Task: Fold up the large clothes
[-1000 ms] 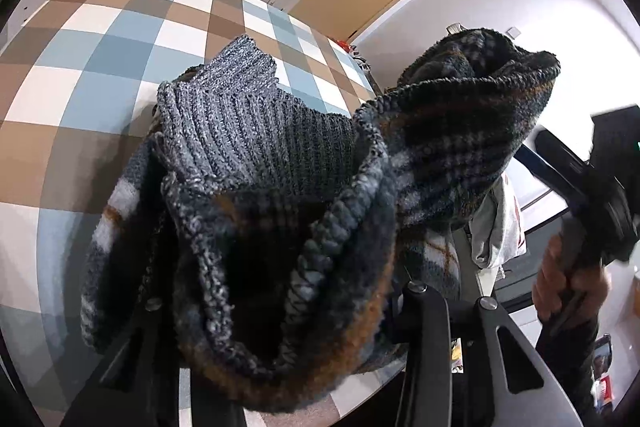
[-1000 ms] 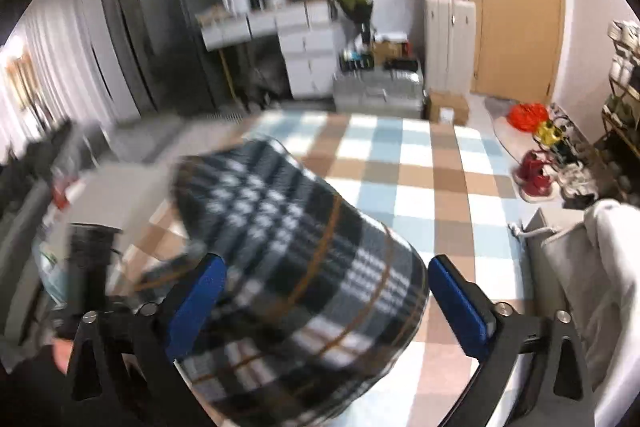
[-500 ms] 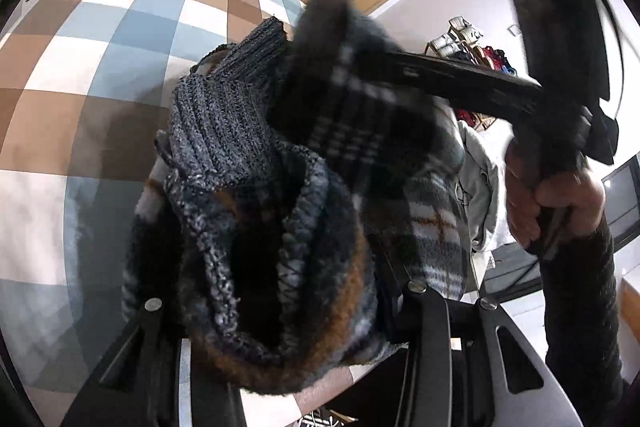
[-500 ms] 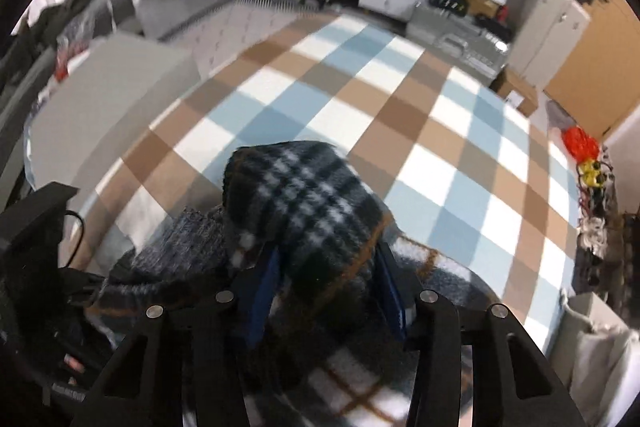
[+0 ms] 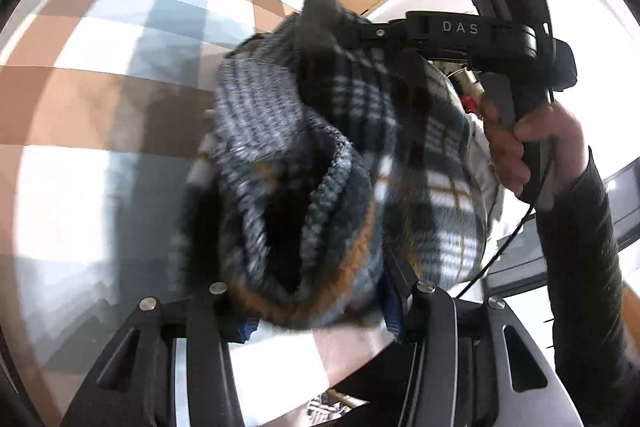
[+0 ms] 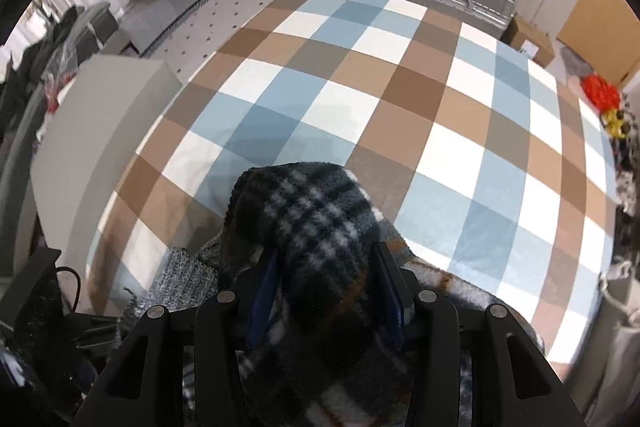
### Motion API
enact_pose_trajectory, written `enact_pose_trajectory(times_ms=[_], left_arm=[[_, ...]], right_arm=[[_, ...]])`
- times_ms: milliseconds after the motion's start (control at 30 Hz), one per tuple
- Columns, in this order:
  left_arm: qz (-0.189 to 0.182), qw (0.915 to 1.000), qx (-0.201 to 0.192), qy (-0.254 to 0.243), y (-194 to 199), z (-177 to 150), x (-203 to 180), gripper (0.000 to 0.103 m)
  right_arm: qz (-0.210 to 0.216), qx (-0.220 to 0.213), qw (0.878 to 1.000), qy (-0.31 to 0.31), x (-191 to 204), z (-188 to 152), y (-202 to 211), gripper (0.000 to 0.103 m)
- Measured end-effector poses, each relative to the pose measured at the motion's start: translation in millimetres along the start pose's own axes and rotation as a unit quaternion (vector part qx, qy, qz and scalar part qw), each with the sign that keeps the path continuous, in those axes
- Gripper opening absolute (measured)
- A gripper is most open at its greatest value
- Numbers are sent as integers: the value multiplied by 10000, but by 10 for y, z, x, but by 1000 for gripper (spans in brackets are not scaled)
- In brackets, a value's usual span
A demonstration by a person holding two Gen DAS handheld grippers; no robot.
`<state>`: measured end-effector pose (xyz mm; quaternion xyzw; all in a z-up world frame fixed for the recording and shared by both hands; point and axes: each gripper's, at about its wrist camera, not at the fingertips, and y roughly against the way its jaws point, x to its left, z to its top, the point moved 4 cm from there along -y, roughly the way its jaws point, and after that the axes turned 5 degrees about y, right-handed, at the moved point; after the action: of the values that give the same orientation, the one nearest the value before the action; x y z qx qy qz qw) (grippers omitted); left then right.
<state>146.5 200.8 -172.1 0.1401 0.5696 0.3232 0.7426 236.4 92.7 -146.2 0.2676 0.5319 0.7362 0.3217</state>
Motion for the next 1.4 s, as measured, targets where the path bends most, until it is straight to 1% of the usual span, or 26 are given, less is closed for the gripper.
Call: enact_pose_trajectory(times_ms=[67,133,167,200,233,267,333,367,400,433,500,533,567,633,667,700,767,800,867,967,1067,1100,1167,1267,1300,1400], left_arm=[[42,10000,-82,-37,157,0,-36,43],[233,9992,-158,-271,341,3,-167,44],[366,9984,-187,-386,401,16,-237,52],[433,9976,-254,-481,454,36,-299,69],[415,9966,-366,-612,497,72,-391,77],[402,9944,-514,-830,535,131,-530,81],[437,9895,-694,-1190,531,261,-716,81],[384,9875,-672,-1374,493,289,-778,81],[353,9842,-517,-1656,401,339,-862,81],[407,9806,-335,-1890,334,359,-814,81],[732,9727,77,-2202,50,417,-779,81],[843,9713,312,-2202,-51,439,-678,81],[877,9724,497,-2103,-145,455,-602,80],[827,9779,1007,-1632,-333,474,-383,65],[837,9793,1170,-1426,-341,470,-268,44],[840,9800,1244,-1307,-343,487,-210,25],[640,9826,1204,-1264,-291,466,-165,16],[589,9836,1176,-1231,-259,455,-153,7],[412,9867,1058,-1162,-146,422,-156,6],[329,9866,675,-1449,104,305,-230,5],[430,9865,554,-1482,252,130,-153,5],[536,9858,517,-1507,259,84,-101,5],[670,9862,505,-1428,216,16,-9,5],[864,9853,458,-1403,159,-22,119,6],[874,9863,439,-1326,164,-41,161,6],[709,9901,339,-1167,178,-55,193,7]], right_arm=[[25,-60,10000,-29,-30,-32,34,45],[88,-95,9998,-146,-67,-50,46,46],[109,-100,9997,-188,-79,-55,51,46],[134,-113,9996,-210,-82,-56,58,46],[153,-127,9995,-234,-80,-59,62,46],[172,-134,9994,-254,-77,-61,64,46],[211,-155,9992,-306,-76,-68,70,46],[267,-159,9989,-347,-83,-72,77,46],[334,-175,9985,-404,-93,-76,84,46],[432,-192,9977,-483,-118,-80,97,46],[591,-229,9960,-629,-174,-93,123,46],[646,-252,9953,-679,-192,-102,136,46],[683,-276,9949,-696,-204,-112,151,46],[699,-319,9945,-710,-214,-137,179,46],[717,-344,9943,-710,-217,-149,190,46],[728,-367,9941,-712,-222,-159,198,46],[758,-415,9935,-738,-232,-173,213,46],[758,-438,9934,-742,-234,-174,219,46],[742,-488,9930,-773,-234,-172,235,45],[678,-534,9931,-791,-215,-166,257,44],[618,-463,9944,-722,-171,-150,241,44],[562,-406,9953,-673,-139,-131,214,44],[407,-295,9969,-598,-84,-96,150,45],[-117,28,9994,-332,36,-27,-19,46],[-255,91,9992,-304,53,-10,-62,46],[-417,266,9981,-356,49,16,-166,50]])
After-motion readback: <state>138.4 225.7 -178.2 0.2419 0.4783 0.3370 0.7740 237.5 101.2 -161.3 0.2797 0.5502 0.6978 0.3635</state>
